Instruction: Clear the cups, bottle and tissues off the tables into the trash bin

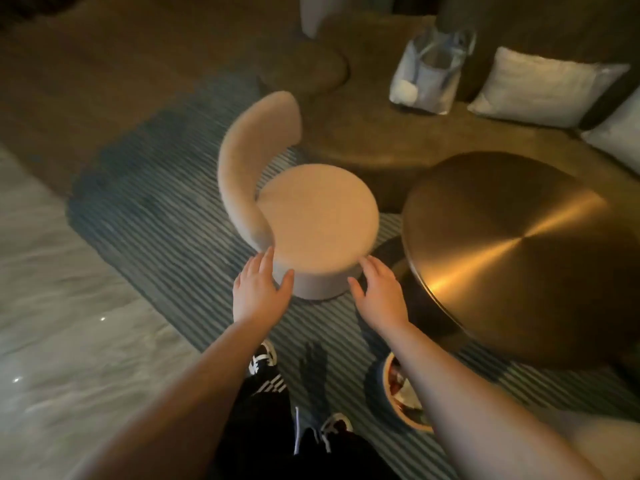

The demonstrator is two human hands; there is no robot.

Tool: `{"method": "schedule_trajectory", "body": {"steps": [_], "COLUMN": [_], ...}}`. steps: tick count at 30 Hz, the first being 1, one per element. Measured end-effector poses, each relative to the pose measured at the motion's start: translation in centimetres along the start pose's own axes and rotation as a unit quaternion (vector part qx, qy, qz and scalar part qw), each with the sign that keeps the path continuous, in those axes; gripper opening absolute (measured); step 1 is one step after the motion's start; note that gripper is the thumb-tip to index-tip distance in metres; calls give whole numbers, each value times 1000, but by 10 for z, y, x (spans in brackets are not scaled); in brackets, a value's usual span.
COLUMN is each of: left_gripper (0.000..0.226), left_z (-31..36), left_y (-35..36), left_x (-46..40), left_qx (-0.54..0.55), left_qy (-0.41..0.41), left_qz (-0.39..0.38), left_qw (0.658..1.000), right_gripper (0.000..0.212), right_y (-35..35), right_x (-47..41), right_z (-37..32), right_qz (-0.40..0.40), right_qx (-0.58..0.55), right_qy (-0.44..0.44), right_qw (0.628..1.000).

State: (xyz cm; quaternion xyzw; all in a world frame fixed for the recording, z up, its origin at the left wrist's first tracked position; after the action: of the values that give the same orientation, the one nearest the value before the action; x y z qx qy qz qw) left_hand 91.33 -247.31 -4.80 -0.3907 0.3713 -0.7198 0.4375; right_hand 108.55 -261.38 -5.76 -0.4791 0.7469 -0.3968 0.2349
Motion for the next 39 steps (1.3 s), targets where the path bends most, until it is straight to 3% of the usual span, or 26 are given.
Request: {"method": "schedule_trajectory", "body": {"steps": [9,16,20,28,39], "left_gripper": [66,67,67,68,70], "left_z": [-115,-196,-226,-238,-188], "left_y": [-87,-149,-206,-284,-305], "left_x": [-85,-240,-337,-511,-840], "left_qx": [47,53,49,68,42], "left_qy": [-109,-143,-138,-121,-97], "left_qz": [87,82,83,78,48], "left_qw": [989,985,986,987,993], "right_gripper": [51,49,48,49,47], "right_y": [73,147,163,173,194], "right_x": [-154,-313,-408,-567,-881], "right_z": [-122,-215,-272,-338,-333], "right_qz": [-86,-100,-67,-69,-35], "right_qx": [9,-16,-21,-14,-2], "right_qy": [-159,-195,-174,-152,-128], "right_qw": [984,975,982,986,991]}}
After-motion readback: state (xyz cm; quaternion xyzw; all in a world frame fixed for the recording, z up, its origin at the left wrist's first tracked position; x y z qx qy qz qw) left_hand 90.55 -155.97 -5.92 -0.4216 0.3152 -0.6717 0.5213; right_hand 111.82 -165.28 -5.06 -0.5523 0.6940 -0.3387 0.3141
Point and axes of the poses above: each hand's wrist, its own x-axis away from the middle knuckle, its own y-axis out of the palm, z = x × y, the point moved 1 cm from there along -x, towards the middle knuckle, and after that the axes turned 14 degrees about -y, right-handed, at the moved point
